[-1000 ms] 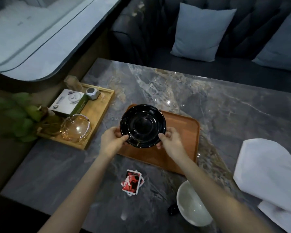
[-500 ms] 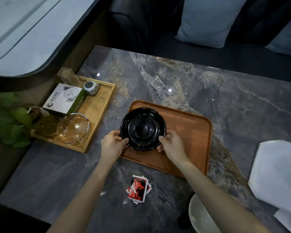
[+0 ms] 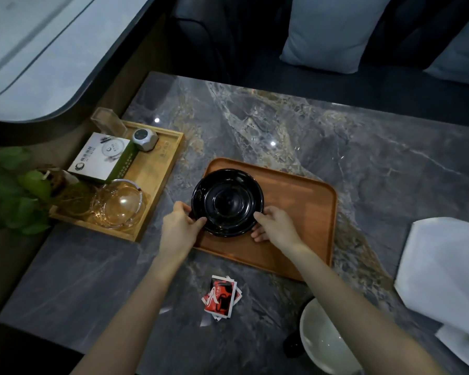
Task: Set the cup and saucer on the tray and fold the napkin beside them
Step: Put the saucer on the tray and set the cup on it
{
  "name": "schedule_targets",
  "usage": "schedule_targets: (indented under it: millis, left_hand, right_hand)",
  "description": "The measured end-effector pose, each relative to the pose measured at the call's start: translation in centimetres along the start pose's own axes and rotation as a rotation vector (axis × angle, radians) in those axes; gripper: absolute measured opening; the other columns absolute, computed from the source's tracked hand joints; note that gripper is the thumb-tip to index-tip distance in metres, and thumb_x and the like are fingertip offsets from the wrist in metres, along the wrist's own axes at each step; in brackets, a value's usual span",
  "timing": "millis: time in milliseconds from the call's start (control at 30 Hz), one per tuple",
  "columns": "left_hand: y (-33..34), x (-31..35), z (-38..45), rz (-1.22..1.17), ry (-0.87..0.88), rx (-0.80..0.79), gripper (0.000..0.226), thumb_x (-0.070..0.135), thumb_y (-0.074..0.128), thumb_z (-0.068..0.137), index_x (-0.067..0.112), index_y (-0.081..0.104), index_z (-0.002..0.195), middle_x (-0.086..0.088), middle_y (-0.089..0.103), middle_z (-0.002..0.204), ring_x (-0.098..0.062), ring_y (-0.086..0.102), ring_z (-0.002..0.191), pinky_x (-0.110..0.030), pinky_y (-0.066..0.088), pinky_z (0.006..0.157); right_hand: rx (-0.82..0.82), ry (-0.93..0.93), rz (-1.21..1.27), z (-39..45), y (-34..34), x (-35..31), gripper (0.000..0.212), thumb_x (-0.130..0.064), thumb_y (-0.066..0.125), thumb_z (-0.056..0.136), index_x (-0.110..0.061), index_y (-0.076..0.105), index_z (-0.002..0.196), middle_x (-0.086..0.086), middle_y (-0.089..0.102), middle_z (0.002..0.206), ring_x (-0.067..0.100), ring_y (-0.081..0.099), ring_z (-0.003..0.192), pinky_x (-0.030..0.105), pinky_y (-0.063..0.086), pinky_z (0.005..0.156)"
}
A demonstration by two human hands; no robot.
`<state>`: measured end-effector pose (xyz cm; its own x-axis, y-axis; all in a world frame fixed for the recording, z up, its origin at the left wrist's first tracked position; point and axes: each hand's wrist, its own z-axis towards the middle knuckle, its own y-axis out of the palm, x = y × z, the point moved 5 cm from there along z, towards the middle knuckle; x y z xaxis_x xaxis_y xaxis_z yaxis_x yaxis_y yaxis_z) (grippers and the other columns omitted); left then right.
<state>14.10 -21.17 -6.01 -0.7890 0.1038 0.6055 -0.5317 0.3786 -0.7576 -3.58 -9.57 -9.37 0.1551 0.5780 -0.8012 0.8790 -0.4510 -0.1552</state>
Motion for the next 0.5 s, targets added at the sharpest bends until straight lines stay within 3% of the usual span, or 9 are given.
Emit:
schedule_targets:
  millis: [133, 233, 333, 400, 500]
  left_hand:
    - [-0.7, 2.0, -0.9, 0.293, 0.121, -0.003, 0.025, 0.031, 0.058, 0.087, 0.008, 0.056, 0.097, -0.014, 0.066, 0.091, -0.033, 0.062, 0.088, -0.041, 0.053, 0.072]
    - [-1.0, 3.7, -1.7, 0.36, 0.196, -0.004, 0.028, 0.035, 0.048, 0.092, 0.009, 0.057, 0.095, -0.016, 0.066, 0.092, -0.036, 0.062, 0.088, -0.042, 0.051, 0.072]
    - [-0.9, 5.6, -3.1, 0.427, 0.369, -0.013, 0.029, 0.035, 0.043, 0.094, 0.011, 0.058, 0.088, -0.011, 0.065, 0.085, -0.031, 0.062, 0.081, -0.038, 0.049, 0.064]
    - [-0.6, 6.9, -4.4, 0.444, 0.483, -0.014, 0.027, 0.03, 0.044, 0.094, 0.01, 0.06, 0.088, -0.009, 0.063, 0.084, -0.028, 0.061, 0.08, -0.037, 0.046, 0.062]
    - [0.5, 8.5, -6.9, 0.444, 0.681, -0.018, 0.026, 0.024, 0.049, 0.091, 0.005, 0.065, 0.082, -0.013, 0.063, 0.078, -0.032, 0.061, 0.077, -0.038, 0.047, 0.058]
  right_hand:
    - [-0.11, 0.046, -0.278, -0.6, -1.3, -1.0, 0.008, -0.013, 0.045, 0.095, -0.009, 0.052, 0.094, 0.006, 0.061, 0.071, 0.016, 0.059, 0.058, 0.028, 0.051, 0.056]
    - [-0.114, -0.043, -0.5, -1.7, -2.9, -2.3, 0.01, -0.016, 0.044, 0.095, -0.014, 0.053, 0.093, 0.0, 0.06, 0.071, 0.013, 0.058, 0.059, 0.023, 0.046, 0.053]
    - [-0.093, -0.227, -0.688, -4.2, -4.9, -4.0, 0.012, -0.018, 0.044, 0.094, -0.018, 0.056, 0.091, -0.003, 0.059, 0.078, 0.018, 0.059, 0.074, 0.028, 0.047, 0.067]
    - [-0.053, -0.327, -0.867, -6.4, -6.4, -4.6, 0.017, -0.018, 0.045, 0.093, -0.014, 0.061, 0.097, 0.002, 0.064, 0.094, 0.022, 0.059, 0.09, 0.03, 0.045, 0.076]
    - [0.014, -0.398, -1.042, -9.4, -8.5, -4.3, 0.02, -0.019, 0.043, 0.093, -0.01, 0.061, 0.099, 0.012, 0.067, 0.103, 0.031, 0.061, 0.095, 0.039, 0.049, 0.08]
